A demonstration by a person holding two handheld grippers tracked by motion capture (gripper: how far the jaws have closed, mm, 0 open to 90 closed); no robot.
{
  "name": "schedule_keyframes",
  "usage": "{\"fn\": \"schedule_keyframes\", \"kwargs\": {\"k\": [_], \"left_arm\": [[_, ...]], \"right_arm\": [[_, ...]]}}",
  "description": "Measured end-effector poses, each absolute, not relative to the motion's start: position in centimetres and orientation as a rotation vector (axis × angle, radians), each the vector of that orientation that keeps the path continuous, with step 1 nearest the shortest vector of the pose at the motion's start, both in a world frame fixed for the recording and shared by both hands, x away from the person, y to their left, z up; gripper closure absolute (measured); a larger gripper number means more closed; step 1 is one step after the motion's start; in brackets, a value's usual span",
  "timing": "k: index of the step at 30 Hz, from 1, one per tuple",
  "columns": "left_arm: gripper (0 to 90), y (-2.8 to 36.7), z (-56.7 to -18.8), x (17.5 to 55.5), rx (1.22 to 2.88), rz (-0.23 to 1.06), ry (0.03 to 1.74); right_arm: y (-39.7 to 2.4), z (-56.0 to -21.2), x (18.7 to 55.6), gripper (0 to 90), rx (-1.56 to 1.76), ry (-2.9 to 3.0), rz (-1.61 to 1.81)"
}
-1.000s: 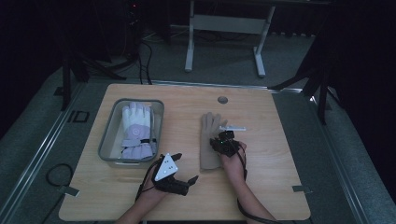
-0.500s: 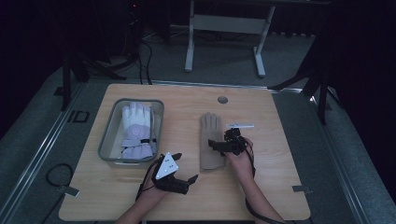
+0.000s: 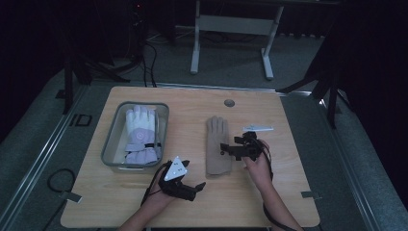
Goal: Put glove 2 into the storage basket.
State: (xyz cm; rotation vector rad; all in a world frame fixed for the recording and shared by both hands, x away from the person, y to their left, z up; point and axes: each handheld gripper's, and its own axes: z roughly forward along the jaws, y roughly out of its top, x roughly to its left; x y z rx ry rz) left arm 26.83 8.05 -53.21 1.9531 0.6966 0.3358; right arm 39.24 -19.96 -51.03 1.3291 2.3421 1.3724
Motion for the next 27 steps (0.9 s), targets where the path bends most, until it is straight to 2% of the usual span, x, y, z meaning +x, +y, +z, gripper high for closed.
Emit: {"fn": "schedule_keyframes", "kwargs": {"k": [7, 12, 19, 23, 27], "left_arm": [[4.2, 6.9, -52.5, 27.1, 2.012, 0.325, 0.62], [5.2, 5.7, -52.0, 27.4, 2.065, 0.356, 0.58], [19.5, 3.8, -52.1, 28.6, 2.14, 0.414, 0.482], [22.1, 3.0, -52.1, 29.4, 2.203, 0.454, 0.44], [25.7, 2.3, -52.6, 30.2, 2.273, 0.439, 0.404]], "right_arm": [[-20.3, -50.1, 39.1, 12.4, 1.316, 2.35, 1.33], [-20.4, -50.0, 39.6, 14.2, 1.332, 2.347, 1.326], [-20.3, -49.4, 41.9, 23.6, 1.375, 2.322, 1.378], [-19.8, -49.5, 43.0, 25.8, 1.396, 2.31, 1.375], [-19.3, -50.2, 44.5, 26.2, 1.457, 2.313, 1.377]]}}
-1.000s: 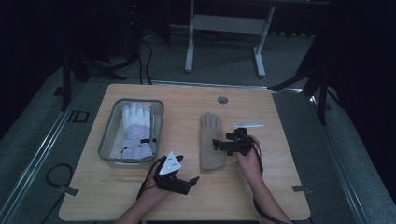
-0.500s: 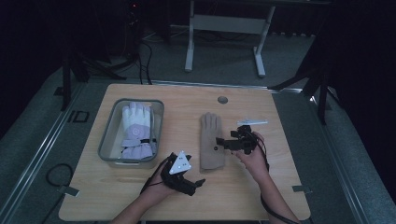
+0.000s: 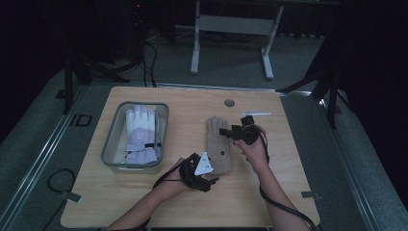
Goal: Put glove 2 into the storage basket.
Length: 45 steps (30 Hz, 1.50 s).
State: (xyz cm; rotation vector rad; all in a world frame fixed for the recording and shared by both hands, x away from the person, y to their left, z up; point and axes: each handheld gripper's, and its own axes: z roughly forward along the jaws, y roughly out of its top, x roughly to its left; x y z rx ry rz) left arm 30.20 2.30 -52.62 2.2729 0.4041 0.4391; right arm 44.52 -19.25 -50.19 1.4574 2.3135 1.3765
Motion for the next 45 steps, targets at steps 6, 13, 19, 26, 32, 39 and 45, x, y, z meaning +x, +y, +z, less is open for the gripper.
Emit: {"fn": "schedule_keyframes", "kwargs": {"k": [6, 13, 19, 26, 32, 39, 45], "left_arm": [[25.7, 1.7, -53.2, 31.4, 2.303, 0.413, 0.454], [31.0, -0.2, -53.6, 31.6, 2.4, 0.415, 0.367], [42.5, -0.3, -54.3, 31.8, 2.446, 0.462, 0.369], [64.8, -0.6, -54.3, 31.7, 2.467, 0.512, 0.373], [79.3, -0.7, -54.1, 31.9, 2.48, 0.524, 0.393], [82.5, -0.2, -53.5, 31.6, 2.438, 0.565, 0.407], [83.0, 0.1, -52.1, 31.0, 2.425, 0.612, 0.382]], "right_arm": [[-18.3, -51.6, 46.3, 31.4, 1.565, 2.323, 1.324], [-16.9, -53.4, 47.6, 28.4, 1.608, 2.349, 1.197], [-15.8, -53.9, 47.4, 33.0, 1.585, 2.365, 1.111], [-15.4, -54.0, 47.1, 48.9, 1.535, 2.377, 1.065], [-15.3, -54.1, 46.8, 64.5, 1.509, 2.378, 1.097], [-15.6, -53.4, 46.6, 72.7, 1.529, 2.342, 1.105], [-15.9, -52.0, 46.5, 73.1, 1.518, 2.327, 1.188]]}}
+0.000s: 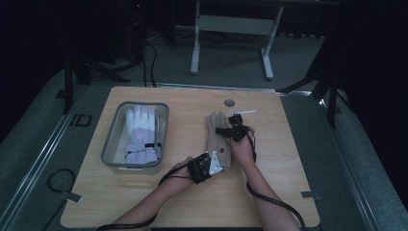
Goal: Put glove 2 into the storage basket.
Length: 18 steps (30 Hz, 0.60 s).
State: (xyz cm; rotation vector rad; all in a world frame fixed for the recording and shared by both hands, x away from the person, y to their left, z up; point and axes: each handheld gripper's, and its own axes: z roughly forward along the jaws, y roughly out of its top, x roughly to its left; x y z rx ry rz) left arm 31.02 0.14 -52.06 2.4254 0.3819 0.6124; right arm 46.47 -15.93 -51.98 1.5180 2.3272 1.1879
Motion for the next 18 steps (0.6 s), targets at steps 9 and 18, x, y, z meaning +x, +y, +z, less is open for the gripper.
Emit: {"fn": "schedule_keyframes", "kwargs": {"k": [9, 18], "left_arm": [[83.1, 1.3, -49.5, 30.4, 2.398, 0.665, 0.372], [83.0, 3.1, -47.4, 29.6, 2.415, 0.722, 0.373]], "right_arm": [[-15.3, -48.4, 46.1, 73.0, 1.446, 2.319, 1.282], [-12.9, -46.1, 45.8, 73.0, 1.373, 2.33, 1.321]]}}
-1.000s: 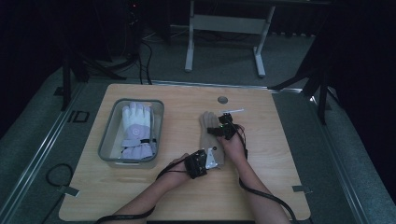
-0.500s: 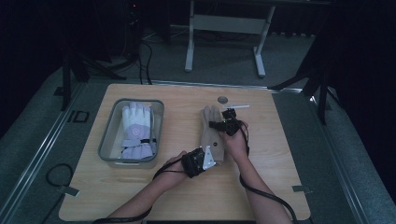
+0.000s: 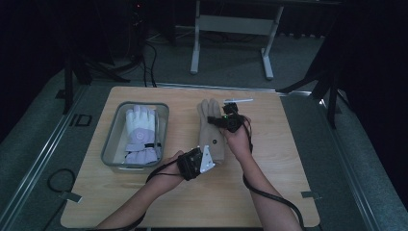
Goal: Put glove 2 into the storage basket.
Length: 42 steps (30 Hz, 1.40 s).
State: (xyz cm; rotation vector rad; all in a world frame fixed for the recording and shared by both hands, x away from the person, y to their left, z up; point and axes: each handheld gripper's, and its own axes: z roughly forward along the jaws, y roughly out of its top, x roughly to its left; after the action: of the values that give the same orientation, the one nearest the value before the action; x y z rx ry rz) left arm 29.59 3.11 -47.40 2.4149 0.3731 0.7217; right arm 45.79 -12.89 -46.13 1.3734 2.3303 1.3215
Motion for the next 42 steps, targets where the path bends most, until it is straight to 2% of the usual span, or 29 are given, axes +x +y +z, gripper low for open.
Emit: {"fn": "schedule_keyframes", "kwargs": {"k": [14, 26, 42], "left_arm": [[83.0, 8.6, -45.5, 28.5, 2.451, 0.76, 0.436], [83.0, 13.6, -44.4, 28.1, 2.463, 0.818, 0.531], [82.9, 20.6, -44.7, 27.5, 2.457, 0.821, 0.693]], "right_arm": [[-6.0, -43.6, 45.2, 73.0, 1.169, 2.398, 1.317], [0.1, -42.8, 45.6, 72.9, 1.092, 2.437, 1.38], [8.9, -43.1, 46.1, 72.8, 0.981, 2.523, 1.4]]}}
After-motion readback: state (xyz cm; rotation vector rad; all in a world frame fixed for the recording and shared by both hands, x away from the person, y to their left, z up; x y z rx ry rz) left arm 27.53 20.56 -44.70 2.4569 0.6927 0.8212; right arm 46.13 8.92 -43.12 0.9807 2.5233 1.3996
